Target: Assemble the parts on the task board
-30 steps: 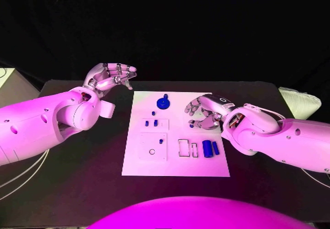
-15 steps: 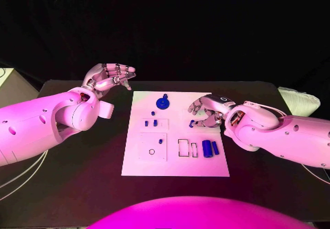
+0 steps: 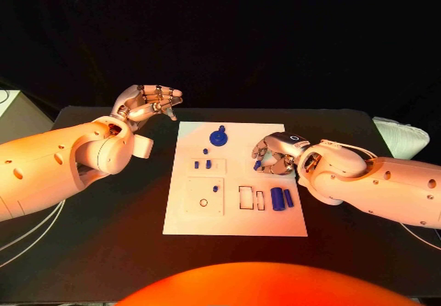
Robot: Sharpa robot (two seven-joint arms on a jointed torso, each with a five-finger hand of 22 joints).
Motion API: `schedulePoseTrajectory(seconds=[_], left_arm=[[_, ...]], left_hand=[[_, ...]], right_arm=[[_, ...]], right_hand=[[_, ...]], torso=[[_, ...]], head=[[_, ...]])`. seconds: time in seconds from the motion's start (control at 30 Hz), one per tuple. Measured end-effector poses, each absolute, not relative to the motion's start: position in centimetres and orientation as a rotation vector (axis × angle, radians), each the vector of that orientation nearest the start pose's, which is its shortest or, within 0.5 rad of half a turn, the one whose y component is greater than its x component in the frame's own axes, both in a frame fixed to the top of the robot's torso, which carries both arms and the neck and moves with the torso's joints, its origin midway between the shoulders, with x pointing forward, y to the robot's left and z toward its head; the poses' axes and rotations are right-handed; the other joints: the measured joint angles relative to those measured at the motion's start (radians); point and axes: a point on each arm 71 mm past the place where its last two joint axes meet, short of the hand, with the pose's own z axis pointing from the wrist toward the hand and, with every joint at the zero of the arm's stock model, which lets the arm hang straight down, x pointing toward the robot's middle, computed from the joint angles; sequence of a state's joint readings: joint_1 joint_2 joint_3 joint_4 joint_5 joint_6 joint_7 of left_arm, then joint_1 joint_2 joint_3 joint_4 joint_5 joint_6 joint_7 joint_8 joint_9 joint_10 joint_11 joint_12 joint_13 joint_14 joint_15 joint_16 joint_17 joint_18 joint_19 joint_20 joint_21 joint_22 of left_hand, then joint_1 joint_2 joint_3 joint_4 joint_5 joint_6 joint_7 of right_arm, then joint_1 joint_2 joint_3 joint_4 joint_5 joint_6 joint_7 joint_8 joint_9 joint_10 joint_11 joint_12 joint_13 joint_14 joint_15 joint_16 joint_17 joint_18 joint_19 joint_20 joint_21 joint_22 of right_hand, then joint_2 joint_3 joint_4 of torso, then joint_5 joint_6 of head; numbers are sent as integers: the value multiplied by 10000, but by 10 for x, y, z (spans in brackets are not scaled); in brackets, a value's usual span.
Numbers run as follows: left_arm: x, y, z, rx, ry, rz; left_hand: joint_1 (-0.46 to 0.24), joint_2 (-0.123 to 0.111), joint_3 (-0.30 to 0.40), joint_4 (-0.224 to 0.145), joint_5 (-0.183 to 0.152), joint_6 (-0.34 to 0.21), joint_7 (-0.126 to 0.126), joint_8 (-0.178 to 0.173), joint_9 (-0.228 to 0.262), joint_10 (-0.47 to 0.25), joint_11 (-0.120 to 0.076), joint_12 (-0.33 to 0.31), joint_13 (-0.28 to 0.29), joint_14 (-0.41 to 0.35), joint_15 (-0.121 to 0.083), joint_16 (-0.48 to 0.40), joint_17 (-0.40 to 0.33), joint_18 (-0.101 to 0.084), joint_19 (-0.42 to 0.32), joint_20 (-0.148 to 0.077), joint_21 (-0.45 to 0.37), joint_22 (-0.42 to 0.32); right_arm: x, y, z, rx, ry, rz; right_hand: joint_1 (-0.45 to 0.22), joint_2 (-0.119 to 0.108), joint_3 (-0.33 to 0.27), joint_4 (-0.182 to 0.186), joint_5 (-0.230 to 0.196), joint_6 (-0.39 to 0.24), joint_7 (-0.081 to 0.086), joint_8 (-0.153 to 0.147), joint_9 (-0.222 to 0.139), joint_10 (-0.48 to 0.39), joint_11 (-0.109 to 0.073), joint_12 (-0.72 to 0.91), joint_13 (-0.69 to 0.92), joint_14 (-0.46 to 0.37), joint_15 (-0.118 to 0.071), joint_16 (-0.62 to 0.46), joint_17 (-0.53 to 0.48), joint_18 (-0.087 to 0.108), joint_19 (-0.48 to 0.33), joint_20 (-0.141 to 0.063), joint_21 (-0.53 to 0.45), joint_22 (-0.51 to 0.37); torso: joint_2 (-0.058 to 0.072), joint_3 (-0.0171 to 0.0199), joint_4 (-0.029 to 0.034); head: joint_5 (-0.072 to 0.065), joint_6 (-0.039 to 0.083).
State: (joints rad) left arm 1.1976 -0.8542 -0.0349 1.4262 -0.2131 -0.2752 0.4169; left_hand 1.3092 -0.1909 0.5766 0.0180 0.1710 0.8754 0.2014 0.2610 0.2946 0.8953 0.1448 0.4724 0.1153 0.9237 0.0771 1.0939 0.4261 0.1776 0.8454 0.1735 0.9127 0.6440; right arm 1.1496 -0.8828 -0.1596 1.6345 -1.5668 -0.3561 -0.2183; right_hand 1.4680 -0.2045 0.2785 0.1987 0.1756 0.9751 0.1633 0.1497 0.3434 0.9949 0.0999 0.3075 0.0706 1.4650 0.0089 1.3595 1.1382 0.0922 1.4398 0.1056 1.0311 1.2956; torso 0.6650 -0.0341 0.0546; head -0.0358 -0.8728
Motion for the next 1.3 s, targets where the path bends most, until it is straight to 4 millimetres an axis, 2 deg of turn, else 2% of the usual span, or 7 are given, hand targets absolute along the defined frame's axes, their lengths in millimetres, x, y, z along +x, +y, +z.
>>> schedulePoseTrajectory(seconds=[0.23, 0.4, 0.5, 0.67, 0.93, 1.0, 1.3], left_arm=[[505, 240, -178, -8822, 14255, -14476], [505, 240, -178, -8828, 14261, -14469], [505, 240, -178, -8833, 14266, -14463], [505, 240, -178, -8840, 14275, -14455], [505, 240, -178, -8852, 14285, -14440], [505, 240, -178, -8854, 14287, -14437], [505, 240, -179, -8857, 14295, -14437]], left_hand=[[0, 0, 0, 0, 0, 0, 0, 0, 1, 0, 0, 0, 0, 0, 0, 0, 1, 0, 0, 0, 0, 0], [0, 0, 0, 0, 0, 0, 0, 0, 1, 1, 0, 0, 1, 0, 0, 0, 1, 0, 0, 0, 0, 0], [0, 0, 0, 0, 0, 0, 0, 0, 2, -36, 36, 0, 1, 0, 0, 0, 1, 0, 0, -1, 0, 0], [0, 0, 1, 0, 0, 0, 0, 0, 2, -36, 36, 0, 1, 0, 0, 0, 1, 0, 0, 0, 1, -11], [0, 0, 1, 0, 0, 0, 0, 0, 3, -36, 36, 0, 2, 0, 0, 0, 2, 0, -1, -1, 1, -10], [0, 0, 1, 0, 0, 0, 0, 0, 3, -36, 36, 0, 2, 0, 0, 0, 2, 1, -1, -1, 1, -10], [0, 0, 1, 0, 0, 0, 0, 0, 3, -36, 36, 0, 2, 1, 0, 0, 2, 0, -1, 0, 1, -10]], right_arm=[[434, -186, -241, -2437, 17711, 5800], [434, -186, -242, -2468, 17679, 5763], [434, -186, -242, -2481, 17657, 5734], [434, -185, -242, -2532, 17606, 5688], [431, -182, -242, -2604, 17396, 5658], [430, -182, -241, -2603, 17301, 5683], [425, -177, -226, -2608, 16738, 5949]], right_hand=[[101, -101, 821, 256, 0, 523, -117, 108, -21, 628, -131, 41, -31, 0, -1, 58, 86, 0, 125, -53, 315, 125], [141, -141, 1372, 312, 0, 844, -247, 244, 27, 1076, -220, -86, -55, 33, -112, 100, 114, 0, 180, -108, 482, 125], [142, -141, 1803, 254, -271, 1050, -331, 324, 90, 1343, -273, -200, -56, 15, -202, 157, 182, 0, 235, -163, 679, 125], [223, -59, 2299, -48, -481, 1337, -458, 557, 206, 1513, -111, -300, -46, 13, -275, 160, 251, 0, 265, -271, 1023, 124], [309, 8, 2979, -729, -781, 1423, -477, 825, 547, 1736, 114, -623, -34, 14, -345, 213, 255, -18, 265, -308, 1456, 123], [295, 22, 3014, -765, -853, 1441, -489, 829, 575, 1765, 149, -623, -35, 14, -344, 213, 254, -157, 246, -328, 1519, 123], [184, 133, 3175, -929, -1008, 1453, -479, 901, 649, 1804, 195, -702, -36, -20, -378, 213, 282, -158, 265, -378, 1595, 122]], torso=[[1, 12, -6], [2, 16, -3], [2, 15, -4], [2, 12, -7], [2, 12, -1], [-1, 10, -1], [-20, -5, -7]], head=[[1, 0], [-7, 0], [-10, 0], [-10, 0], [-12, 0], [-2, 0], [16, 0]])
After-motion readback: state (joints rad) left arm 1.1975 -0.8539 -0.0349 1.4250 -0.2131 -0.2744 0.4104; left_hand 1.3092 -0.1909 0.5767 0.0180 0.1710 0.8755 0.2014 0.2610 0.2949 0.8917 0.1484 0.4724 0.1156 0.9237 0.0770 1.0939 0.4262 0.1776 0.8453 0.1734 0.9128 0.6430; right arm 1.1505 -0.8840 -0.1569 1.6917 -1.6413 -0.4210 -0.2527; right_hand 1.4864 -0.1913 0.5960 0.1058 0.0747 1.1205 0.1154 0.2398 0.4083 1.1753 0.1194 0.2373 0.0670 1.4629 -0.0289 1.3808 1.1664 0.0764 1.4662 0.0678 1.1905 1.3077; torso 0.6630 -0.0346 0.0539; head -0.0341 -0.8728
